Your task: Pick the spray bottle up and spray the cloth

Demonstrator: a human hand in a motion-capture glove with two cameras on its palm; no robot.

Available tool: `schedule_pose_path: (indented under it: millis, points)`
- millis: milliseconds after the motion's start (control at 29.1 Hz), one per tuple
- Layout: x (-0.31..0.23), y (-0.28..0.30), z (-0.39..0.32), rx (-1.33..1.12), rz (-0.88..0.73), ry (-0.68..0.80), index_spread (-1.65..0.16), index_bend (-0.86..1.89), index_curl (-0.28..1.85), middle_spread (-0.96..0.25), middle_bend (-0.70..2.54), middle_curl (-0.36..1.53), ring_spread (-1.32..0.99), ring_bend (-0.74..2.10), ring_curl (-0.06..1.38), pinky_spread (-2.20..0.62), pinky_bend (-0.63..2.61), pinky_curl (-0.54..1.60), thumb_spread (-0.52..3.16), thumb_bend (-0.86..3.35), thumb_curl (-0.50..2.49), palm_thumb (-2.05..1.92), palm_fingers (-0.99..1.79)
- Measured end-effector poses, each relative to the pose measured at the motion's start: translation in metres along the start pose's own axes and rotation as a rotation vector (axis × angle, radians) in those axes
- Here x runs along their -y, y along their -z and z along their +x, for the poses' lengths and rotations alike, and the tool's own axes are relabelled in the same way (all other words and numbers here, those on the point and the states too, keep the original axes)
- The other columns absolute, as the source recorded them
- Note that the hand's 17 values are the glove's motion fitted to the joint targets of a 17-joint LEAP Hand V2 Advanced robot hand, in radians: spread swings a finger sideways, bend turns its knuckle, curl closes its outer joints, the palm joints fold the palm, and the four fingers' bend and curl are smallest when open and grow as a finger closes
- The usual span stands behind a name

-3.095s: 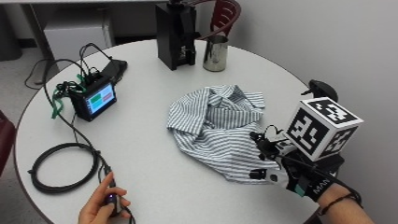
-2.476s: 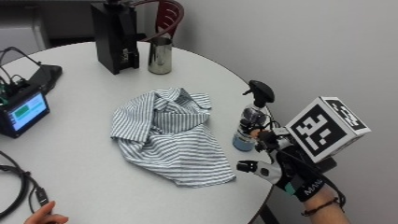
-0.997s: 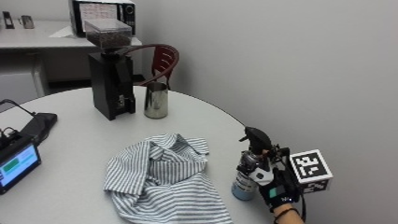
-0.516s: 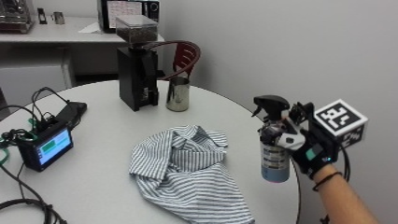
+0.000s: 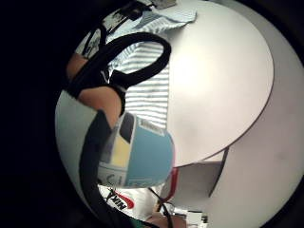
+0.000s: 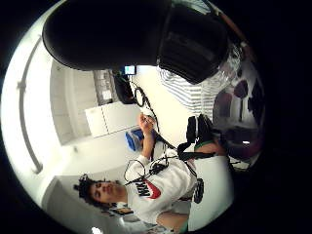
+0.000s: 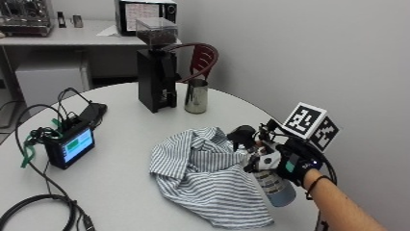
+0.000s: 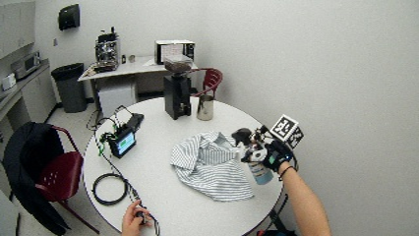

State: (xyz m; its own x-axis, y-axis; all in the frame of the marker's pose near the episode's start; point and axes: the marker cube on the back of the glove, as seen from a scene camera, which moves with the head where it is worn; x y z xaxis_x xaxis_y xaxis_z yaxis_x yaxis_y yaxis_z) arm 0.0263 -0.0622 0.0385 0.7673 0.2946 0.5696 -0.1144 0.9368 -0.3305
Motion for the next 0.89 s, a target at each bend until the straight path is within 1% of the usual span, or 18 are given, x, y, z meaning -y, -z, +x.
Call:
schedule_pose_path:
  millis: [241,309,481,550,619,791,894]
  points:
    - [-0.005,0.046,-0.045,-0.059,0.110,0.033,-0.26,0.08,0.19,-0.07,0.32,0.42,-0.08,0.58,0.40,0.11,0.36,0.35,0.83,-0.02,0.52,0.98,0.96]
    - [-0.003,0.039,-0.040,-0.074,0.105,0.006,-0.27,0.08,0.19,-0.07,0.31,0.42,-0.08,0.58,0.40,0.11,0.37,0.35,0.83,-0.02,0.53,0.98,0.97]
    - [0.000,0.006,0.004,-0.044,0.029,-0.063,-0.27,0.07,0.19,-0.07,0.32,0.43,-0.08,0.58,0.40,0.09,0.37,0.35,0.83,-0.02,0.54,0.97,0.97]
    - [-0.005,0.008,0.010,-0.021,0.022,-0.071,-0.27,0.07,0.19,-0.07,0.32,0.43,-0.08,0.58,0.41,0.09,0.36,0.35,0.83,-0.02,0.54,0.97,0.97]
    - [-0.015,0.025,0.004,-0.013,0.048,-0.065,-0.27,0.07,0.19,-0.06,0.31,0.43,-0.07,0.58,0.41,0.09,0.36,0.36,0.83,-0.03,0.55,0.97,0.97]
    - [-0.036,0.087,-0.036,-0.023,0.178,0.000,-0.27,0.07,0.19,-0.06,0.31,0.43,-0.07,0.57,0.41,0.08,0.37,0.36,0.83,-0.02,0.55,0.96,0.97]
    - [-0.038,0.088,-0.038,-0.045,0.191,-0.012,-0.27,0.07,0.18,-0.06,0.30,0.43,-0.07,0.58,0.41,0.08,0.37,0.36,0.83,-0.02,0.56,0.96,0.98]
